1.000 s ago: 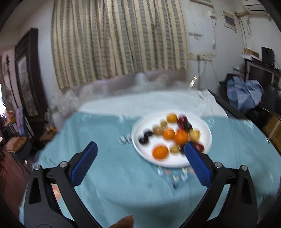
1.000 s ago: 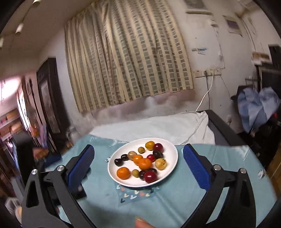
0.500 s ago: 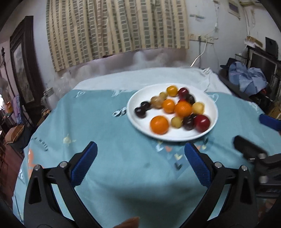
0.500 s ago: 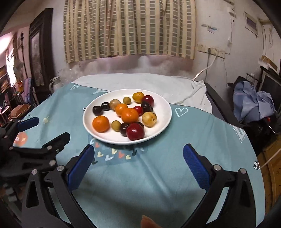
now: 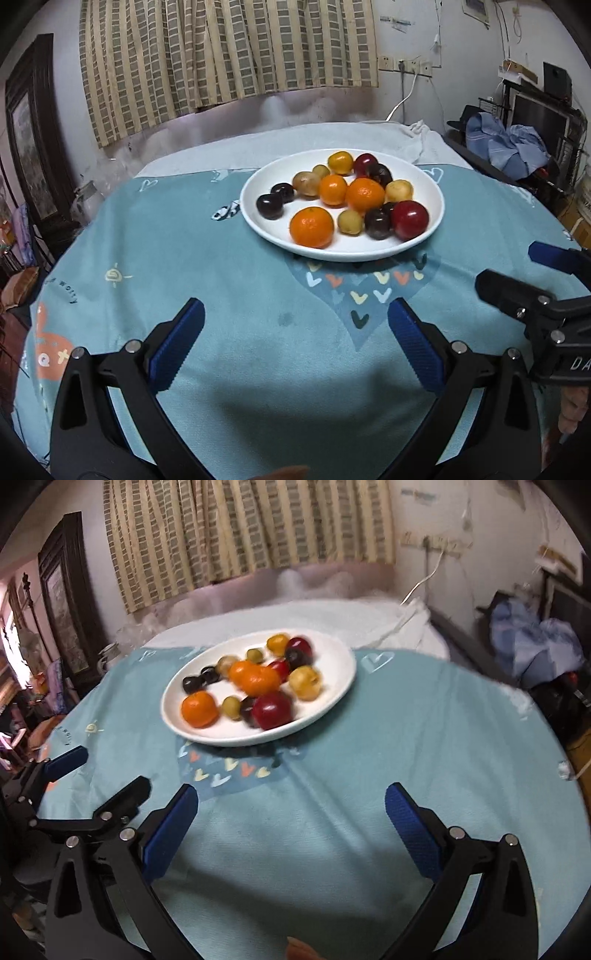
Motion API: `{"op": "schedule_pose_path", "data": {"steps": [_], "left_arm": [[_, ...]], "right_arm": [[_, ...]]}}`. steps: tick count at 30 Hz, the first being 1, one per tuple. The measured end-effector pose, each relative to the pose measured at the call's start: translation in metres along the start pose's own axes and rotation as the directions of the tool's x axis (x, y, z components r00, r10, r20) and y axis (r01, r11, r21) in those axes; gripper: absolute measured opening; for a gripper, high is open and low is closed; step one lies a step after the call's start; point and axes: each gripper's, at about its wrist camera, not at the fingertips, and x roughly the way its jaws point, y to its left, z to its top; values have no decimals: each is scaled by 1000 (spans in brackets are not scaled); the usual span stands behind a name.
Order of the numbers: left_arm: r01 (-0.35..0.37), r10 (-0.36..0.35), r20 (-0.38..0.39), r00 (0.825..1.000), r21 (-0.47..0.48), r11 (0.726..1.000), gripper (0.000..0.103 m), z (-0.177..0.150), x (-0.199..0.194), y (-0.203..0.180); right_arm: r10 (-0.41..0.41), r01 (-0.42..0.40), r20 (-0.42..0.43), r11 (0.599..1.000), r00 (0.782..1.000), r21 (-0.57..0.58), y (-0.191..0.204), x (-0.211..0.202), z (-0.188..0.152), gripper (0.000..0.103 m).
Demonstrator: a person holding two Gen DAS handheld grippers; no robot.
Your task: Organize fruits
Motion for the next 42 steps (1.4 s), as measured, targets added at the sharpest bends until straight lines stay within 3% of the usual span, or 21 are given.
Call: {"op": "schedule_pose_path", "data": {"steps": [2, 8, 12, 16, 20, 24, 42], "left_arm": [[24, -24, -12, 1000, -34, 999, 101, 1, 1, 6], [19, -25, -42, 999, -128, 992, 101, -1, 8, 21], [60, -68, -30, 997, -217, 974, 101, -1, 8, 35], [-17, 11, -36, 999, -155, 988, 101, -3, 9, 24], [-23, 21, -21, 1000, -122, 992, 101, -3, 5, 17], [-17, 14, -24, 1000, -120, 993, 101, -2, 5, 17], [2, -4, -13, 1000, -89, 996, 101, -4, 0, 7]], "right_arm": [[-39, 39, 32, 999, 999, -19, -2, -8, -5, 102], [-35, 38, 41, 997, 999, -72, 7, -4, -8, 102], [-99, 114, 99, 980, 990, -165, 23, -4, -12, 102], [-55, 68, 92, 987, 994, -144, 21, -6, -9, 102], [-48, 52, 50, 995, 998, -91, 11, 1, -5, 102], [15, -16, -7, 1000, 1000, -21, 2, 6, -5, 102], [0, 0, 7, 999, 1000, -45, 7, 3, -9, 102]]}}
